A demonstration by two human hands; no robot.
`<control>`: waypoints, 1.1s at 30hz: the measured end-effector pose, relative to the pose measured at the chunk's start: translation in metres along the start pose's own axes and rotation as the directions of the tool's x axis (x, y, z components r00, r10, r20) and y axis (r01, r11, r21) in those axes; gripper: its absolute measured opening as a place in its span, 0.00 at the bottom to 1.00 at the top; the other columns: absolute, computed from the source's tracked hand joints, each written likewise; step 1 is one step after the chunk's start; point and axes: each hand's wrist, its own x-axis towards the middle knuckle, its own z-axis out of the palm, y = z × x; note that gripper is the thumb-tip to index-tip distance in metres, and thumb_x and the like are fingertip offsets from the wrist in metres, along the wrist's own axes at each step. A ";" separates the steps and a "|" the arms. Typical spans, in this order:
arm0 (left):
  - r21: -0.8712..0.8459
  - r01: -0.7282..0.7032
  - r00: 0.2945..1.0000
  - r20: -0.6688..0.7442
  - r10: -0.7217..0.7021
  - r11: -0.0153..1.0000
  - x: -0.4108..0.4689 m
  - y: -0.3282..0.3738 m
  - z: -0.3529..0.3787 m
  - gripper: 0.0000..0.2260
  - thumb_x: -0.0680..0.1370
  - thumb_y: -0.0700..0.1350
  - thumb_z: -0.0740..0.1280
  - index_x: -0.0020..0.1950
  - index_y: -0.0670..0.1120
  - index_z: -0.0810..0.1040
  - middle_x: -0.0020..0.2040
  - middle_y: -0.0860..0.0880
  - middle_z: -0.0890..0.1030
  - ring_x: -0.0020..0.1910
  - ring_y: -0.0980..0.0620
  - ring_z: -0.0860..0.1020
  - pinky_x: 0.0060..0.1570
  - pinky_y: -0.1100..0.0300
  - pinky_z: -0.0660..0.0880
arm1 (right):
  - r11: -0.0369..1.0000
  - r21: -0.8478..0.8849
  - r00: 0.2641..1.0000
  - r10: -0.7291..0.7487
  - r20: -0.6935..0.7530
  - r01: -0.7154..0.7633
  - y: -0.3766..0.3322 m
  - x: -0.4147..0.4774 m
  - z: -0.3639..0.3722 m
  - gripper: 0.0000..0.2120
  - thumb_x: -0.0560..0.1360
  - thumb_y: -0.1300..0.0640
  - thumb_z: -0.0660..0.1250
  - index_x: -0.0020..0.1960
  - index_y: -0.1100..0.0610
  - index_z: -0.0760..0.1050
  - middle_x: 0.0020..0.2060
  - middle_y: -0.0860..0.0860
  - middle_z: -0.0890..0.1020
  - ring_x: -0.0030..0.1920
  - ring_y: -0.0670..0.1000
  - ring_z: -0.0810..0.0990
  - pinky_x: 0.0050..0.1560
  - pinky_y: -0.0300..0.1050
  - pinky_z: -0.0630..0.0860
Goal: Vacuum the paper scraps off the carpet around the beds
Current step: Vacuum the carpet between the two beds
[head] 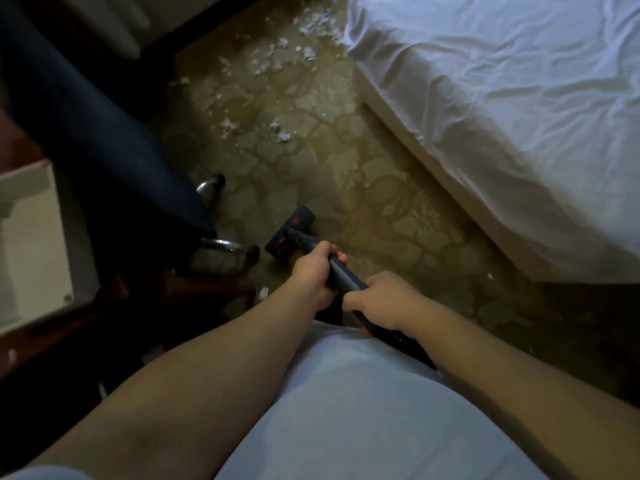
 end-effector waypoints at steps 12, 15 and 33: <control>-0.167 0.026 0.997 -0.072 -0.038 0.986 -0.042 -0.073 -0.098 0.03 0.77 0.42 0.69 0.50 0.44 0.78 0.33 0.50 0.78 0.35 0.53 0.77 0.46 0.55 0.79 | 0.992 -0.111 0.990 -0.039 0.134 0.055 0.035 -0.035 0.087 0.13 0.71 0.51 0.72 0.49 0.59 0.80 0.35 0.57 0.86 0.33 0.56 0.86 0.37 0.50 0.81; -0.207 0.045 0.996 -0.060 -0.059 0.977 -0.048 -0.079 -0.122 0.04 0.78 0.42 0.68 0.51 0.44 0.78 0.32 0.50 0.78 0.35 0.53 0.77 0.47 0.55 0.79 | 0.988 -0.150 0.990 -0.025 0.138 0.046 0.034 -0.040 0.110 0.16 0.68 0.49 0.72 0.49 0.59 0.80 0.34 0.57 0.86 0.29 0.55 0.83 0.35 0.49 0.80; -0.162 0.069 0.997 -0.033 -0.076 0.984 -0.054 -0.098 -0.198 0.04 0.78 0.42 0.69 0.50 0.43 0.79 0.36 0.48 0.79 0.38 0.51 0.78 0.44 0.53 0.79 | 0.994 -0.112 0.993 0.005 0.119 0.008 0.041 -0.061 0.181 0.15 0.72 0.49 0.74 0.50 0.59 0.82 0.34 0.56 0.86 0.31 0.53 0.84 0.35 0.46 0.80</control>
